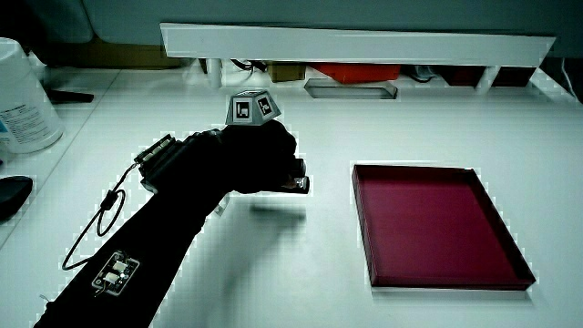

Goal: Pick stapper from desk

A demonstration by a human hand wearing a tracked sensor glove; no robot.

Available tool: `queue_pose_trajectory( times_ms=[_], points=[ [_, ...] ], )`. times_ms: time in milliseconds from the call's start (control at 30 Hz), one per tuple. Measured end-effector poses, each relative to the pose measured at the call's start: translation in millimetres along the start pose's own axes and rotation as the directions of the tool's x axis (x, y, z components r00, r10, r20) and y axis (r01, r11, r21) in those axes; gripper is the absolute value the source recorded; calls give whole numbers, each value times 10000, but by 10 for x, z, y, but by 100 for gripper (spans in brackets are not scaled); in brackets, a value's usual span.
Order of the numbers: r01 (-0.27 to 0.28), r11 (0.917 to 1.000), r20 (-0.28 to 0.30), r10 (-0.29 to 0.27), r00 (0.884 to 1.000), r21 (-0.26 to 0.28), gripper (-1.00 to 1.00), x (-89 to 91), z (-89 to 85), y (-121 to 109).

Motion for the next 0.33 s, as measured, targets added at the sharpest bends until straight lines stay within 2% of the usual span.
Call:
queue_pose_trajectory(
  times_ms=[33, 67, 100, 133, 167, 200, 233, 267, 300, 333],
  points=[
    [78, 9999, 264, -75, 9996, -130, 100, 75, 19, -3],
    [315, 9994, -199, -312, 9993, 131, 100, 153, 42, -4],
    [473, 9989, -204, -472, 9987, 59, 100, 225, 54, 2],
    [893, 9959, -408, -888, 9952, 118, 100, 274, 47, 22],
    [849, 9963, -180, -847, 9962, 118, 100, 331, 49, 27],
    [536, 9985, -10, -536, 9986, -65, 100, 395, 64, 28],
    [806, 9967, -172, -805, 9966, 78, 100, 451, 77, 40],
    [873, 9962, -50, -873, 9962, -1, 100, 495, 82, 57],
    [1337, 9908, -520, -1325, 9898, 200, 100, 551, 100, 80],
    [1340, 9910, -348, -1338, 9904, 46, 100, 606, 116, 88]
  ],
)
